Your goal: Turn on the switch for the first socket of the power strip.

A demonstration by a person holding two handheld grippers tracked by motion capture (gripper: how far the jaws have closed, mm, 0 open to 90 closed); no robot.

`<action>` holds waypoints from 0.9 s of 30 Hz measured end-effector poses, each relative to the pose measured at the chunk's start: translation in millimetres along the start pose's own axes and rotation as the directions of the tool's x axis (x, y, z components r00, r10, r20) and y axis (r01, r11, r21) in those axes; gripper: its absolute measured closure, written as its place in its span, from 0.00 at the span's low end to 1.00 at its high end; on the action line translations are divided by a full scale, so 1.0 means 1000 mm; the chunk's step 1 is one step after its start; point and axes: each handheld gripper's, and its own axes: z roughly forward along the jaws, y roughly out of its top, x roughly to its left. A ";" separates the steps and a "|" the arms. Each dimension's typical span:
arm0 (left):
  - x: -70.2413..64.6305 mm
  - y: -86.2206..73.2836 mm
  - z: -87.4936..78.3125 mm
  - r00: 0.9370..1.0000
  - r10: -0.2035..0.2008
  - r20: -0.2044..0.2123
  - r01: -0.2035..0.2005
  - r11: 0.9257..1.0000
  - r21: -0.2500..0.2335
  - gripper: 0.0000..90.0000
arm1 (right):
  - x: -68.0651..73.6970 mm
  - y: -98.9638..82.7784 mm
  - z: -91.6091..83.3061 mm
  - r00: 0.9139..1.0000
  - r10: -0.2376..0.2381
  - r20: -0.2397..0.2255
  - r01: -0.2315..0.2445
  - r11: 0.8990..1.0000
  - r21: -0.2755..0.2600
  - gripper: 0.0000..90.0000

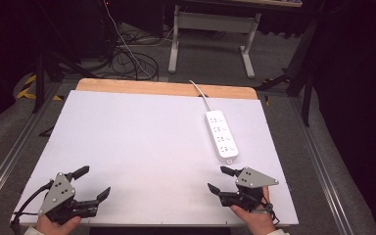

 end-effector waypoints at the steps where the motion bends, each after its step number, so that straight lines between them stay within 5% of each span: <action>1: 0.000 0.000 0.000 1.000 0.004 0.002 -0.004 1.000 -0.003 0.13 | 0.000 0.000 0.000 1.000 -0.001 0.002 0.001 1.000 0.001 0.33; 27: -0.004 0.001 -0.002 0.999 0.041 -0.036 -0.041 0.999 -0.010 0.14 | 0.005 0.004 0.000 0.999 -0.049 0.016 0.049 0.999 0.022 0.32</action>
